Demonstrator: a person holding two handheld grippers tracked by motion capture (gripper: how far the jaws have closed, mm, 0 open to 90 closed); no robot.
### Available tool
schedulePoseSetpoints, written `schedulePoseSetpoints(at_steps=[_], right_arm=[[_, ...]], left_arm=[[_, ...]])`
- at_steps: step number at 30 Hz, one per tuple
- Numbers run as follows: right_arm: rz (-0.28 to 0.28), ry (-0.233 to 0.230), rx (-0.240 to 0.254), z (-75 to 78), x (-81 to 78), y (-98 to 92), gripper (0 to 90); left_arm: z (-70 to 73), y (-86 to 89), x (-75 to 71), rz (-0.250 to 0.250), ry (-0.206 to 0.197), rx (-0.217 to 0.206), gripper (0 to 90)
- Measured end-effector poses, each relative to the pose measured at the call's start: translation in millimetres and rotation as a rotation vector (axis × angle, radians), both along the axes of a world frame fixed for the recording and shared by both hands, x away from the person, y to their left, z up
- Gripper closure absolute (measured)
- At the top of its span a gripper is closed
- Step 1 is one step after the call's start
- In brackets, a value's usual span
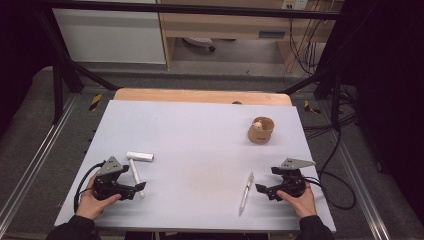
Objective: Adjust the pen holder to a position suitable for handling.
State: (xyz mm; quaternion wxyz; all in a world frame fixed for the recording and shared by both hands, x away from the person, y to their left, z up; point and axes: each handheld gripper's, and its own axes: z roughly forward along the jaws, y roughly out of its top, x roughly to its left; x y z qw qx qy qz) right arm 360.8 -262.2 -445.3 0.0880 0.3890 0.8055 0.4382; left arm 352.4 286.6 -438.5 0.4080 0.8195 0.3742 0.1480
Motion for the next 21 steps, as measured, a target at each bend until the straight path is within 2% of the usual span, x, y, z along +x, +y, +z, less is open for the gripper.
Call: schedulePoseSetpoints(at_steps=[9,21], right_arm=[[-0.014,-0.006,0.005,1.5,0.0,-0.4,0.9],[-0.018,-0.03,-0.021,8.1,2.5,7.2,0.7]], left_arm=[[0.2,1.1,-0.3,0.006,0.0,-0.005,7.0],[-0.1,1.8,0.4,0.019,-0.002,-0.009,7.0]])
